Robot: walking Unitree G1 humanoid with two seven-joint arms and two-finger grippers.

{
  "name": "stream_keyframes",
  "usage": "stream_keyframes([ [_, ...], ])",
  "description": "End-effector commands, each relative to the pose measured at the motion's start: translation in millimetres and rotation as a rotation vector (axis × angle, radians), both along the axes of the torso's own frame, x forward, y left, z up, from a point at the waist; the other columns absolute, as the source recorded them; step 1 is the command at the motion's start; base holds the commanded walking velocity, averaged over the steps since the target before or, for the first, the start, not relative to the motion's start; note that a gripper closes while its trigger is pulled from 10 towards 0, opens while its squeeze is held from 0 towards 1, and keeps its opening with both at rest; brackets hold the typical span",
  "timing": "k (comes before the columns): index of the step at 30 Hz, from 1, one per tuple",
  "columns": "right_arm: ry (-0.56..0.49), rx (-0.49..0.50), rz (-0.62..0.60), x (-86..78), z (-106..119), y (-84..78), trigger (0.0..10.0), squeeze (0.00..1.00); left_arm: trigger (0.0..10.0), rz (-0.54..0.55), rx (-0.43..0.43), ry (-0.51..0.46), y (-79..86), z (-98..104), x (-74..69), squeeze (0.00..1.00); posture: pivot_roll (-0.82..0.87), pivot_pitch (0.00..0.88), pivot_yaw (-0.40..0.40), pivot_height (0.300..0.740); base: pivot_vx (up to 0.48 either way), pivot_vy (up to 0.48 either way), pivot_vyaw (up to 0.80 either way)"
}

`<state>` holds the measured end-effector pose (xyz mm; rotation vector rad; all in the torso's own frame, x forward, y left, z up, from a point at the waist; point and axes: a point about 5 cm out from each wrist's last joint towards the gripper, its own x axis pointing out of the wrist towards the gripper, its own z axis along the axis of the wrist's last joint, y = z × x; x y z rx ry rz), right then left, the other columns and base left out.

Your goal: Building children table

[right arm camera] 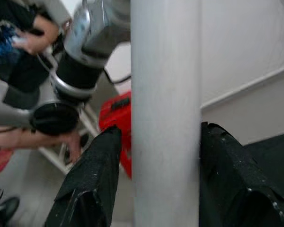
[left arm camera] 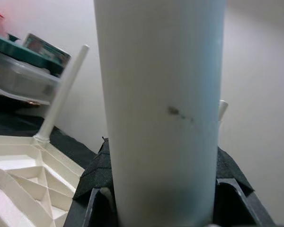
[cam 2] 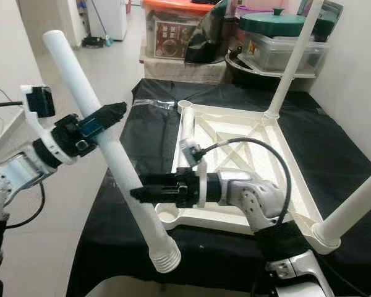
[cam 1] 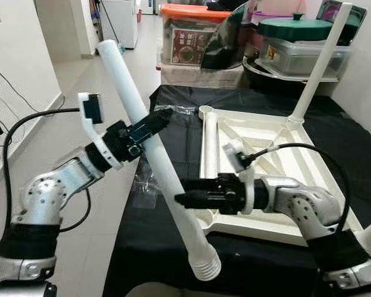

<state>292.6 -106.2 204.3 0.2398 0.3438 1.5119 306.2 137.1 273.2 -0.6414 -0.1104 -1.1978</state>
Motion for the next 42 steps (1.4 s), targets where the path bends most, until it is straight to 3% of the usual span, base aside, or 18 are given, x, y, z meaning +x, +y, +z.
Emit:
stream_keyframes([
  [1,-0.008,-0.031,0.034,-1.1,2,8.7,10.0,0.0,10.0,0.012,0.01,-0.02,-3.4,3,5.2,0.0,0.06,0.029,-0.059,0.74,0.0,0.0,0.0],
  [19,-0.005,-0.145,0.056,2.8,-1,33.8,10.0,0.0,10.0,0.012,0.032,-0.042,-15.4,0,21.1,0.0,0.05,0.036,-0.055,0.74,0.0,0.0,0.0],
  [42,0.002,-0.198,0.058,1.5,-9,39.9,10.0,0.0,10.0,0.041,0.037,-0.058,-12.1,0,32.5,0.0,0.05,0.039,-0.055,0.74,0.0,0.0,0.0],
])
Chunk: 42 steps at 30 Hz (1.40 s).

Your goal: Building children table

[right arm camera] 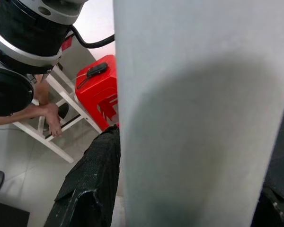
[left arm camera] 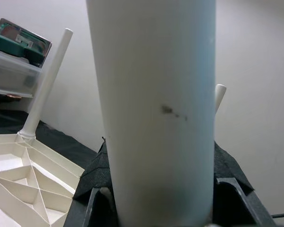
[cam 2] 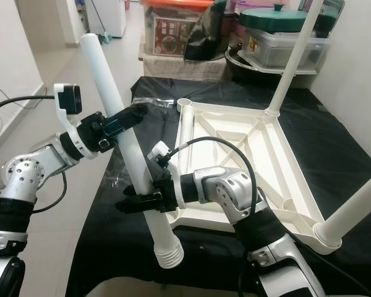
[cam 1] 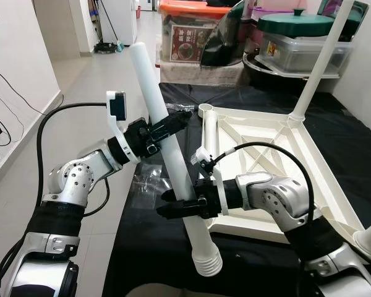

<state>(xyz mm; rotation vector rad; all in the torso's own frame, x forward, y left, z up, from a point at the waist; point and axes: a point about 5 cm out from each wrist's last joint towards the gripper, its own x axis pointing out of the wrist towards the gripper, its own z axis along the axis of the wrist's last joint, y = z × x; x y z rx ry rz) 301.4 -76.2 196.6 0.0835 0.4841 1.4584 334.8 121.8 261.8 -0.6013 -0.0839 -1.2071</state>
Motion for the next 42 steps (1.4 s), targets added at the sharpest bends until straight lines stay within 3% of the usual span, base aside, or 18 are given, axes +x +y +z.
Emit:
stream_keyframes([
  [1,0.014,-0.014,0.065,-7.6,-3,11.2,10.0,0.0,10.0,0.051,-0.007,-0.057,2.7,11,4.7,0.0,0.05,0.038,-0.055,0.74,0.0,0.0,0.0],
  [8,0.014,-0.031,0.058,-7.2,-4,14.2,10.0,0.0,10.0,0.058,-0.007,-0.064,1.5,13,6.6,0.0,0.05,0.039,-0.054,0.74,0.0,0.0,0.0],
  [9,0.012,-0.029,0.061,-7.8,-4,14.9,4.4,0.0,10.0,0.059,-0.007,-0.066,1.5,13,7.0,0.0,0.05,0.038,-0.052,0.74,0.0,0.0,0.0],
  [11,0.012,-0.029,0.061,-7.8,-4,14.9,4.4,0.0,10.0,0.059,-0.007,-0.066,1.5,13,7.0,0.0,0.05,0.038,-0.052,0.74,0.0,0.0,0.0],
  [12,0.012,-0.023,0.065,-8.4,-4,15.3,0.0,0.0,10.0,0.06,-0.006,-0.066,1.5,13,7.2,0.0,0.05,0.036,-0.05,0.74,0.0,0.0,0.0],
  [28,0.007,-0.021,0.061,-7.8,-6,14.2,0.0,0.0,10.0,0.07,0.017,-0.038,1.0,10,9.7,0.0,0.04,0.018,-0.051,0.74,0.0,0.0,0.0],
  [29,0.007,-0.019,0.057,-7.4,-6,14.0,0.0,0.0,10.0,0.077,0.034,-0.033,0.1,8,10.0,0.94,0.05,0.016,-0.052,0.74,0.0,0.0,0.0],
  [30,0.007,-0.019,0.057,-7.4,-6,14.0,0.0,0.0,10.0,0.077,0.034,-0.033,0.1,8,10.0,0.94,0.05,0.016,-0.052,0.74,0.0,0.0,0.0],
  [31,0.006,-0.015,0.057,-7.4,-5,13.8,0.0,0.0,10.0,0.073,0.031,-0.018,-0.4,7,10.0,1.0,0.04,0.013,-0.05,0.74,0.0,0.0,0.0],
  [38,0.004,-0.004,0.061,-7.7,-3,10.8,0.0,0.0,10.0,0.082,0.038,-0.042,1.1,8,7.0,1.0,0.05,0.006,-0.053,0.74,0.0,0.0,0.0],
  [39,0.002,-0.001,0.052,-6.5,-2,9.2,0.0,0.0,10.0,0.094,0.038,-0.043,3.0,8,6.6,0.83,0.05,0.002,-0.053,0.74,0.0,0.0,0.0],
  [40,0.0,0.005,0.041,-4.9,-1,7.3,0.0,0.0,10.0,0.107,0.027,-0.038,5.6,8,5.9,0.0,0.05,0.002,-0.051,0.74,0.0,0.0,0.0],
  [42,-0.005,0.012,0.027,-2.8,1,5.2,0.0,0.0,10.0,0.12,0.016,-0.033,8.1,8,5.1,0.0,0.05,0.001,-0.051,0.74,0.0,0.0,0.0],
])
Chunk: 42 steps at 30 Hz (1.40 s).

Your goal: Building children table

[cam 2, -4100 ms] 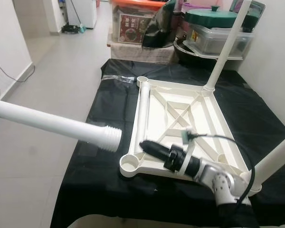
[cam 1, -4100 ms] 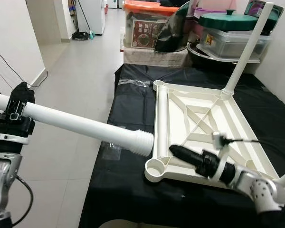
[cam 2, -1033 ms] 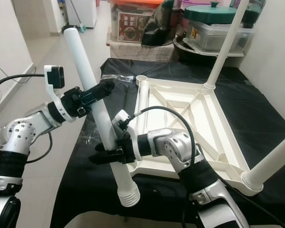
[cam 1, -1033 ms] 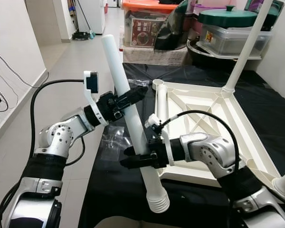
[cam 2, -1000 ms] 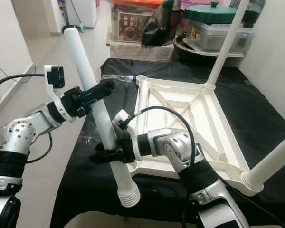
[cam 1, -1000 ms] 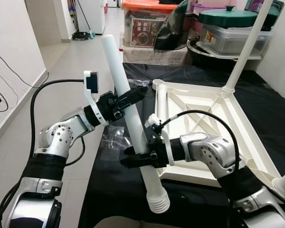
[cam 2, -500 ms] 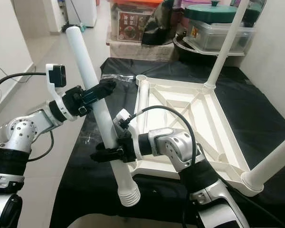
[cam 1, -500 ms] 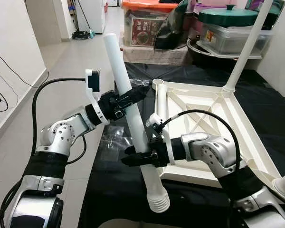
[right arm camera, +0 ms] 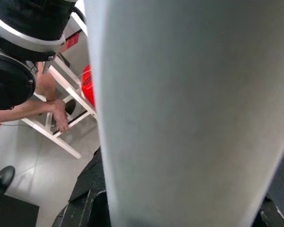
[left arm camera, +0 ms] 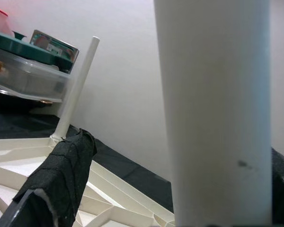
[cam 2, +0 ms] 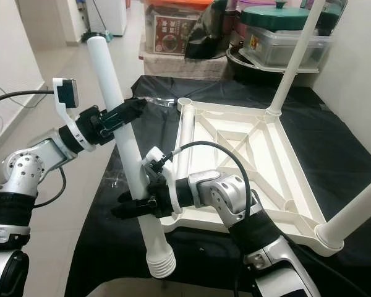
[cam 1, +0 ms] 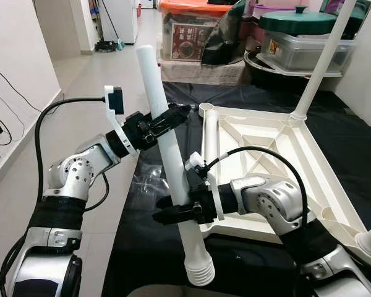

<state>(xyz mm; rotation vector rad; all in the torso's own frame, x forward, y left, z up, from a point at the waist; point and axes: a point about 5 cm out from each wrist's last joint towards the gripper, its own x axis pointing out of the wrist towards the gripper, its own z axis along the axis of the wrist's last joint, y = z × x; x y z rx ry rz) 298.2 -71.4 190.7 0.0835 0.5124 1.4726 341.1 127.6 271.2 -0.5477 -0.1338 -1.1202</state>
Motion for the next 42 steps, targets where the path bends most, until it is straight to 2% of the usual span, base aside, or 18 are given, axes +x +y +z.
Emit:
stream_keyframes([
  [1,-0.036,0.038,-0.014,4.2,10,-2.6,0.0,0.0,10.0,0.026,-0.014,0.008,4.6,-2,-2.8,0.0,0.05,0.003,-0.052,0.74,0.0,0.0,0.0],
  [4,-0.044,0.047,-0.029,6.6,13,-4.6,0.0,0.0,10.0,0.031,-0.017,0.008,5.9,-2,-3.9,0.0,0.05,0.003,-0.055,0.74,0.0,0.0,0.0],
  [8,-0.068,0.135,-0.111,19.5,32,-17.7,0.0,0.0,10.0,0.088,-0.05,0.03,13.4,-4,-11.8,0.0,0.05,0.009,-0.059,0.74,0.0,0.0,0.0],
  [15,-0.082,0.14,-0.134,22.3,34,-20.5,0.0,0.0,10.0,0.107,-0.046,0.03,15.9,-5,-14.3,0.0,0.05,0.013,-0.059,0.74,0.0,0.0,0.0],
  [17,-0.157,0.197,-0.328,44.3,46,-28.9,0.0,0.0,10.0,0.171,-0.028,0.027,22.1,-8,-19.0,0.0,0.06,0.015,-0.061,0.74,0.0,0.0,0.0],
  [18,-0.171,0.222,-0.423,54.0,51,-32.9,0.0,0.0,10.0,0.201,-0.018,0.025,24.5,-9,-21.2,0.82,0.06,0.018,-0.06,0.74,0.0,0.0,0.0],
  [19,-0.171,0.222,-0.423,54.0,51,-32.9,0.0,0.0,10.0,0.201,-0.018,0.025,24.5,-9,-21.2,0.82,0.06,0.018,-0.06,0.74,0.0,0.0,0.0],
  [20,-0.178,0.249,-0.495,60.6,55,-36.0,0.0,0.0,10.0,0.23,-0.011,0.028,26.3,-11,-23.5,1.0,0.06,0.018,-0.059,0.74,0.0,0.0,0.0],
  [23,-0.193,0.279,-0.562,65.8,60,-38.7,0.0,0.0,10.0,0.252,0.008,0.021,26.6,-13,-26.2,1.0,0.06,0.02,-0.063,0.74,0.0,0.0,0.0],
  [26,-0.215,0.378,-0.701,73.2,72,-45.0,0.0,0.0,10.0,0.347,0.048,0.016,27.4,-19,-33.2,1.0,0.06,0.023,-0.064,0.74,0.0,0.0,0.0],
  [28,-0.212,0.388,-0.706,72.9,73,-45.0,0.0,0.0,10.0,0.355,0.053,0.018,26.5,-21,-34.7,1.0,0.06,0.023,-0.064,0.74,0.0,0.0,0.0],
  [29,-0.212,0.404,-0.706,71.9,75,-44.2,0.0,0.0,10.0,0.366,0.071,0.021,25.8,-23,-36.1,0.0,0.06,0.023,-0.065,0.74,0.0,0.0,0.0],
  [33,-0.221,0.45,-0.722,70.6,81,-42.1,0.0,0.0,10.0,0.414,0.141,0.024,24.8,-33,-38.6,0.0,0.06,0.023,-0.064,0.74,0.0,0.0,0.0],
  [36,-0.305,0.465,-0.822,71.5,83,-40.1,0.0,0.0,10.0,0.504,0.272,-0.014,20.3,-50,-43.9,0.0,0.06,0.027,-0.059,0.74,0.0,0.0,0.0],
  [39,-0.357,0.436,-0.891,70.7,78,-39.1,0.0,0.0,10.0,0.602,0.323,-0.022,18.7,-58,-46.9,0.0,0.06,0.032,-0.063,0.74,0.0,0.0,0.0],
  [40,-0.38,0.42,-0.907,69.0,74,-38.4,8.7,0.0,10.0,0.641,0.349,-0.028,18.1,-62,-48.8,0.0,0.06,0.035,-0.062,0.74,0.0,0.0,0.0],
  [41,-0.38,0.42,-0.907,69.0,74,-38.4,8.7,0.0,10.0,0.641,0.349,-0.028,18.1,-62,-48.8,0.0,0.06,0.035,-0.062,0.74,0.0,0.0,0.0],
  [42,-0.406,0.408,-0.932,67.0,71,-38.9,10.0,0.0,10.0,0.689,0.374,-0.03,17.4,-67,-52.9,0.0,0.06,0.039,-0.064,0.74,0.0,0.0,0.0],
])
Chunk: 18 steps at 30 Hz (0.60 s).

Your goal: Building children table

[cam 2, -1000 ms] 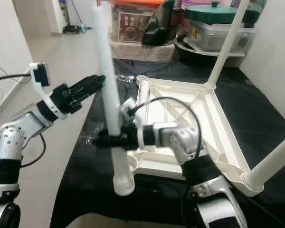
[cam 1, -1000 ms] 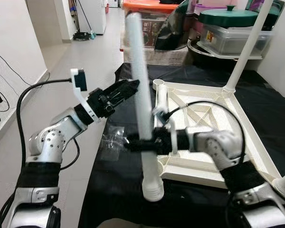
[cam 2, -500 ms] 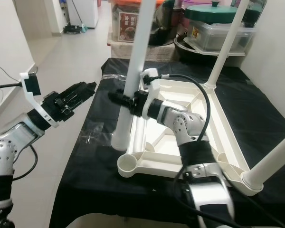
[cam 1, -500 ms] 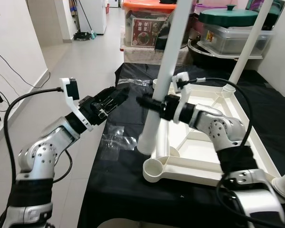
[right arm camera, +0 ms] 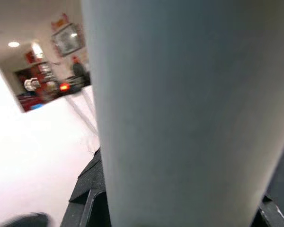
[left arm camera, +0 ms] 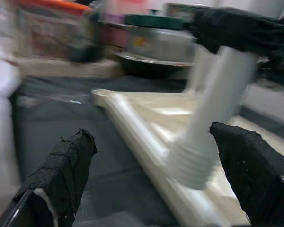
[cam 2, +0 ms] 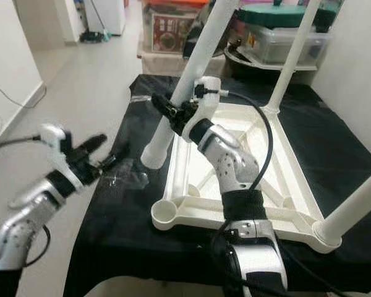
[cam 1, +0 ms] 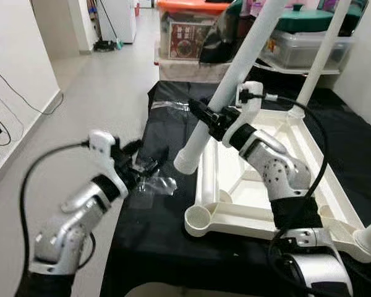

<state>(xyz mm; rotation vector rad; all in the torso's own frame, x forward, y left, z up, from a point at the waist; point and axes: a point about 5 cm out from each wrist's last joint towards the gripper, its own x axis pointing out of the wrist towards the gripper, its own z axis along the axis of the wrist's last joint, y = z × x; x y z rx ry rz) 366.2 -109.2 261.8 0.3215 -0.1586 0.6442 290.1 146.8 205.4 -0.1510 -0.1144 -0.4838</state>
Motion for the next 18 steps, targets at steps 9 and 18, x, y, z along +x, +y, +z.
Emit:
stream_keyframes([
  [9,-0.107,-0.059,-0.179,-22.5,-13,-7.1,10.0,0.0,10.0,0.188,0.129,0.051,-17.5,-36,-44.0,0.0,0.07,0.058,-0.073,0.74,0.0,0.0,0.22],
  [18,-0.119,-0.062,-0.226,-29.8,-17,-4.2,10.0,0.0,10.0,0.164,0.189,0.078,-31.3,-54,-58.3,0.0,0.06,0.057,-0.07,0.74,0.0,0.0,0.8],
])
